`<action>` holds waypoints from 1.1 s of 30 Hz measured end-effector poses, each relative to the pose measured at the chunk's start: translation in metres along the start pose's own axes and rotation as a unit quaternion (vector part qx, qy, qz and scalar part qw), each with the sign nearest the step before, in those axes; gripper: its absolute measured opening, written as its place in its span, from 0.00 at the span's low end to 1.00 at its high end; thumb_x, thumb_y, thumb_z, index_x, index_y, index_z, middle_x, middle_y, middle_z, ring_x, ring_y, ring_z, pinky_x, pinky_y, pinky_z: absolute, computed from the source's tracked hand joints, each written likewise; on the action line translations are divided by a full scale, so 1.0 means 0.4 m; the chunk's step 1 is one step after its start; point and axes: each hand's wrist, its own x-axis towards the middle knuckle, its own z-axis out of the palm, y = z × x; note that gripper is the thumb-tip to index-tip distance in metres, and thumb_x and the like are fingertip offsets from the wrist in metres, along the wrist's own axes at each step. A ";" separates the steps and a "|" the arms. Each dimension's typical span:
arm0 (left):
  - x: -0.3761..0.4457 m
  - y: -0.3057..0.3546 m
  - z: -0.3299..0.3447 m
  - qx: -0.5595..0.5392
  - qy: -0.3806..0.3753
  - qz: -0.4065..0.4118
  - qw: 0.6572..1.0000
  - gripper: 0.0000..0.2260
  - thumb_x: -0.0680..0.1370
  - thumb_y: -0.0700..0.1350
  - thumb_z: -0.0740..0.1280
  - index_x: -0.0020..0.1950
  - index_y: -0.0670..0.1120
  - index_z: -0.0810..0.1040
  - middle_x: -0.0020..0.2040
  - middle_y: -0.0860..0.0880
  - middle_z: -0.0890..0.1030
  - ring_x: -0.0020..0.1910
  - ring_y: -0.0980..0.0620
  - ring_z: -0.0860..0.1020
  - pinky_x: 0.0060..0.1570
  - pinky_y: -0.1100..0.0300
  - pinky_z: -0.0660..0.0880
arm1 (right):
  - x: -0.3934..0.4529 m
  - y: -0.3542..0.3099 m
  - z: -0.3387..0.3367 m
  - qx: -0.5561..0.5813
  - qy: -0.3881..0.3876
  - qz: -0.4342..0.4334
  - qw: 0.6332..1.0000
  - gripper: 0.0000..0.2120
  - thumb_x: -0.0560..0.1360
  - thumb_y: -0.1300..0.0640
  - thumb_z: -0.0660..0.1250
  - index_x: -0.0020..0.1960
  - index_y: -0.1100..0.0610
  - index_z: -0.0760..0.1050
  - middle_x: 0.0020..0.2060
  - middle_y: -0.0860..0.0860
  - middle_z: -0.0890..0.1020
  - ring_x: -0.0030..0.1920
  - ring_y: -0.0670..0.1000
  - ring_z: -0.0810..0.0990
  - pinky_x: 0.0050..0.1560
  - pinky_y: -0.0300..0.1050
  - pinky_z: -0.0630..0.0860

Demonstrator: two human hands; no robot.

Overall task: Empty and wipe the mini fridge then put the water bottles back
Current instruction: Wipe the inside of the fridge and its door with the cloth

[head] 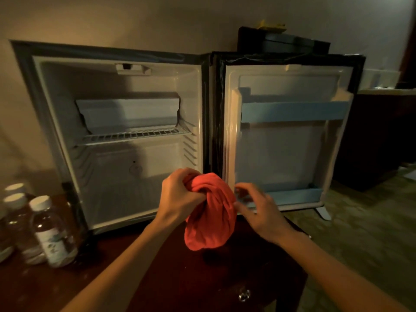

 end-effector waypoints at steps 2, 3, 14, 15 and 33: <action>-0.011 0.004 0.014 -0.001 0.010 0.001 1.000 0.21 0.55 0.52 0.67 0.45 0.48 0.83 0.38 0.53 0.83 0.39 0.56 0.81 0.40 0.60 0.77 | -0.010 -0.070 0.027 0.110 -0.086 -0.007 0.990 0.35 0.70 0.35 0.69 0.70 0.47 0.63 0.61 0.42 0.75 0.62 0.40 0.74 0.62 0.38 0.72; -0.017 0.006 0.022 -0.007 0.017 -0.005 1.000 0.21 0.55 0.51 0.67 0.46 0.48 0.82 0.38 0.52 0.82 0.38 0.55 0.81 0.40 0.60 0.77 | -0.013 -0.090 0.045 0.154 -0.101 -0.007 0.983 0.40 0.67 0.38 0.73 0.73 0.49 0.60 0.64 0.42 0.73 0.64 0.39 0.73 0.63 0.35 0.70; -0.062 -0.032 -0.049 -0.029 -0.158 0.020 0.987 0.18 0.68 0.55 0.77 0.55 0.55 0.79 0.46 0.58 0.83 0.45 0.64 0.79 0.48 0.62 0.76 | 0.029 -0.094 0.060 0.306 0.161 0.096 0.934 0.24 0.65 0.79 0.61 0.53 0.57 0.77 0.43 0.47 0.84 0.45 0.41 0.82 0.48 0.32 0.75; -0.063 -0.041 -0.052 -0.017 -0.143 0.025 0.989 0.16 0.69 0.54 0.76 0.54 0.57 0.79 0.45 0.58 0.83 0.44 0.65 0.79 0.47 0.62 0.76 | 0.033 -0.101 0.068 0.326 0.190 0.126 0.918 0.24 0.65 0.80 0.59 0.53 0.58 0.77 0.43 0.48 0.84 0.44 0.41 0.81 0.47 0.31 0.75; -0.089 -0.173 -0.200 0.231 -0.040 -0.032 0.972 0.17 0.74 0.68 0.62 0.46 0.54 0.70 0.36 0.55 0.76 0.43 0.50 0.77 0.38 0.53 0.73 | 0.103 -0.170 0.267 0.425 0.111 0.122 0.890 0.12 0.58 0.65 0.70 0.41 0.62 0.74 0.33 0.52 0.79 0.36 0.49 0.78 0.41 0.41 0.76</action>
